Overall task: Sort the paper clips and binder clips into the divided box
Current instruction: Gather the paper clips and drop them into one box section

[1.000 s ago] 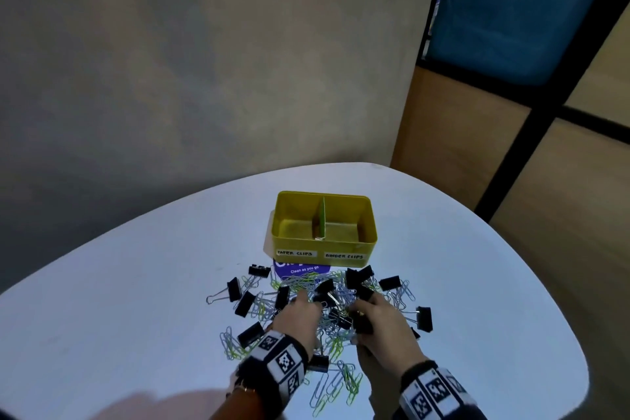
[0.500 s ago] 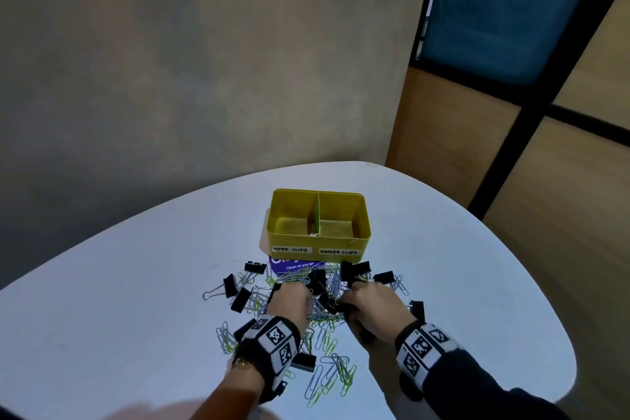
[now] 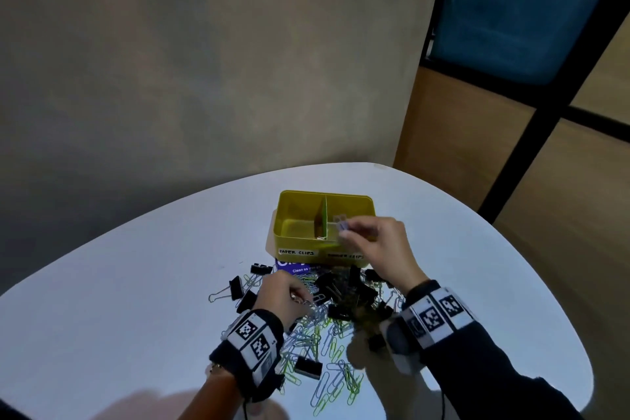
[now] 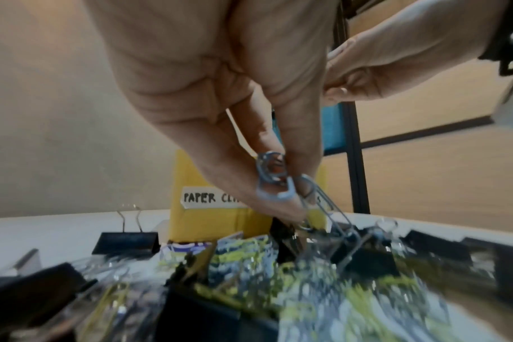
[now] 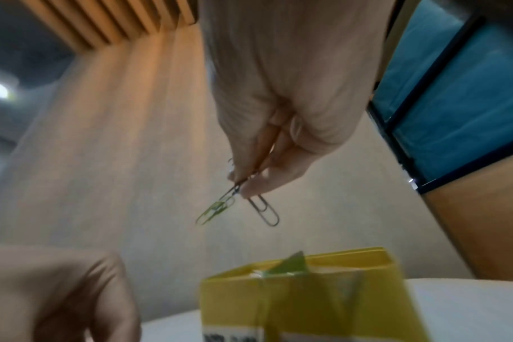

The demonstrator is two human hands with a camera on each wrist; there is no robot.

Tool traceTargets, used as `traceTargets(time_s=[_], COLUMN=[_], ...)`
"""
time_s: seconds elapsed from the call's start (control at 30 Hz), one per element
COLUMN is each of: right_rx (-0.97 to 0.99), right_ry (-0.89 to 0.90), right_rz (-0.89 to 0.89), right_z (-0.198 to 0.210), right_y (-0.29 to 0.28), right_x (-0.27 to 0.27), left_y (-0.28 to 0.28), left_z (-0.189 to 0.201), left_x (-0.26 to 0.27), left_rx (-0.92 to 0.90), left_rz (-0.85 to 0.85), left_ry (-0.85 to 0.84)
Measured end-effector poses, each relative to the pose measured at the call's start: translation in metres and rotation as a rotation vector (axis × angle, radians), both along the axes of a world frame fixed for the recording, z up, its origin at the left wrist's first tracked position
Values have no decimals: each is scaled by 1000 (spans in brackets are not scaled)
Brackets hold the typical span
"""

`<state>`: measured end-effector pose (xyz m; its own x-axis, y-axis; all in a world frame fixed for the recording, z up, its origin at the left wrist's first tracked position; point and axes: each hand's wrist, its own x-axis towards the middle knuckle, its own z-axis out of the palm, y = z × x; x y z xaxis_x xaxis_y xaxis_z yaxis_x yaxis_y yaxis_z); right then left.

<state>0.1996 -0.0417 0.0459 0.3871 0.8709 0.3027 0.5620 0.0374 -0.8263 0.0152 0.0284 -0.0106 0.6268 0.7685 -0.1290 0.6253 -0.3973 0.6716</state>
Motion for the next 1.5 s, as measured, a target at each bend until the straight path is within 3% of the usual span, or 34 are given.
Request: traceTargets(time_s=[0.07, 0.17, 0.3, 0.37, 0.5, 0.57, 0.63, 0.73, 0.8, 0.93, 1.13, 1.27, 1.5], right_rx=[73, 90, -303, -385, -175, -179, -287, -446, -518, -595, -572, -669, -632], right_ry=[83, 70, -108, -161, -177, -261, -382, -594, -651, -658, -612, -618, -716], right_rz=[-27, -86, 34, 40, -231, -215, -54, 138, 160, 55, 136, 204, 280], right_z=[8, 4, -6, -11, -19, -27, -38, -58, -67, -68, -74, -78, -84], right_y=[23, 60, 93, 92, 64, 47, 32, 20, 16, 10, 30, 45, 50], right_x=[-11, -19, -18, -11, 1, -2, -11, -17, -17, -9, -25, -39, -49], left_y=[1, 5, 28, 45, 79, 91, 93, 75, 56, 31, 40, 44, 68], left_z=[13, 38, 71, 83, 88, 79, 67, 54, 43, 17, 2, -5, -6], left_x=[-5, -12, -2, 11, 41, 51, 55, 47, 38, 24, 36, 33, -2], left_rx=[6, -43, -58, -22, 51, 56, 107, 350, 450, 346, 290, 286, 133], left_rz=[53, 158, 261, 298, 359, 328, 262, 231, 154, -148, -166, -111, 45], left_ry=[-68, -210, -327, -374, -445, -362, -198, -114, -98, 180, 515, 539, 349])
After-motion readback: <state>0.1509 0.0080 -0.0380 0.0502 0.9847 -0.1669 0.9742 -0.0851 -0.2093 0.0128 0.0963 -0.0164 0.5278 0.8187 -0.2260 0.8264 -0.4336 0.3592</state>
